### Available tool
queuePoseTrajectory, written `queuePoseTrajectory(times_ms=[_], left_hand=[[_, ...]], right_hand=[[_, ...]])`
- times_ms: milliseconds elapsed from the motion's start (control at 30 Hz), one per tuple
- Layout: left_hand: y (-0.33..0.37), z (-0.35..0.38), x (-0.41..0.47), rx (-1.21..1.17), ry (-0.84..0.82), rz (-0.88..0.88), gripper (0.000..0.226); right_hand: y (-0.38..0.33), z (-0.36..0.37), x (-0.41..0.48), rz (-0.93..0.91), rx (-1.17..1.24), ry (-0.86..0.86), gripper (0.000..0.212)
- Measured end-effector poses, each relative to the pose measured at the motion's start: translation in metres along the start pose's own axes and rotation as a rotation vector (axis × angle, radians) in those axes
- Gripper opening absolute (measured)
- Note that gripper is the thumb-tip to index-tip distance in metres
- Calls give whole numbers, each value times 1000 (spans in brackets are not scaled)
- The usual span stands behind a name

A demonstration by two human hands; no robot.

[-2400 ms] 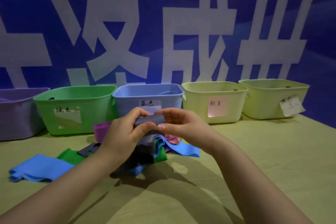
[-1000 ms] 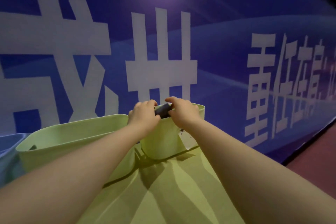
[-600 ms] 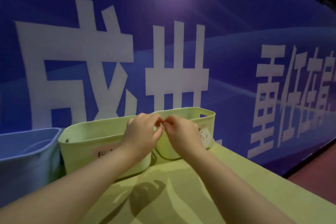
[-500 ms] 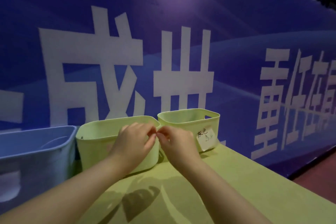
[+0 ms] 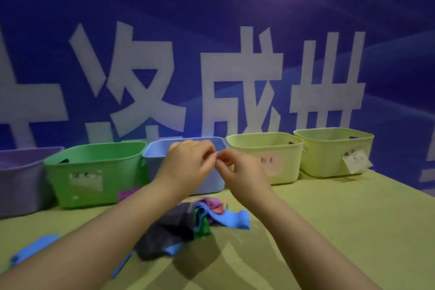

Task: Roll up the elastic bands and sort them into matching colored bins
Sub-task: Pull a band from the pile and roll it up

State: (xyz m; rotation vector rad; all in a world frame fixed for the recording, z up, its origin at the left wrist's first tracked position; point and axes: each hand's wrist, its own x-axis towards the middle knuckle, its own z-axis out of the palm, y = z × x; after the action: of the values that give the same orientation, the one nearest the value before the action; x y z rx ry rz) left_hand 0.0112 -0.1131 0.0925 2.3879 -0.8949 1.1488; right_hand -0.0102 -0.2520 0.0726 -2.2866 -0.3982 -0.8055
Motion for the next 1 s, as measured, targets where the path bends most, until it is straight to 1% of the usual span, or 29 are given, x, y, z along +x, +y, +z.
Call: queuePoseTrajectory(times_ms=[133, 267, 400, 533, 667, 767, 833, 900, 933, 1000], left_hand=[[-22, -36, -45, -12, 1, -89, 37], [-34, -54, -91, -18, 17, -169, 29], [-45, -55, -116, -30, 8, -236, 22], [-53, -47, -126, -41, 20, -244, 21], [-63, -34, -129, -45, 12, -295, 14], [-72, -22, -125, -29, -3, -324, 18], [-79, -16, -124, -13, -9, -378, 19], [-86, -12, -127, 6, -13, -408, 13], [-89, -10, -131, 14, -18, -408, 12], [-92, -8, -138, 23, -53, -401, 20]], right_hand=[[-44, 33, -18, -11, 42, -29, 17], [-69, 62, -38, -18, 60, -91, 14], [-79, 80, -49, -10, 3, -136, 17], [-75, 92, -49, -1, 1, -151, 17], [-67, 100, -42, -6, -50, -199, 16], [-50, 108, -31, 26, -96, -239, 16], [-37, 113, -26, 68, -162, -294, 18], [-25, 116, -24, 97, -209, -344, 23], [-22, 118, -24, 91, -227, -367, 26], [-19, 121, -26, 41, -270, -421, 31]])
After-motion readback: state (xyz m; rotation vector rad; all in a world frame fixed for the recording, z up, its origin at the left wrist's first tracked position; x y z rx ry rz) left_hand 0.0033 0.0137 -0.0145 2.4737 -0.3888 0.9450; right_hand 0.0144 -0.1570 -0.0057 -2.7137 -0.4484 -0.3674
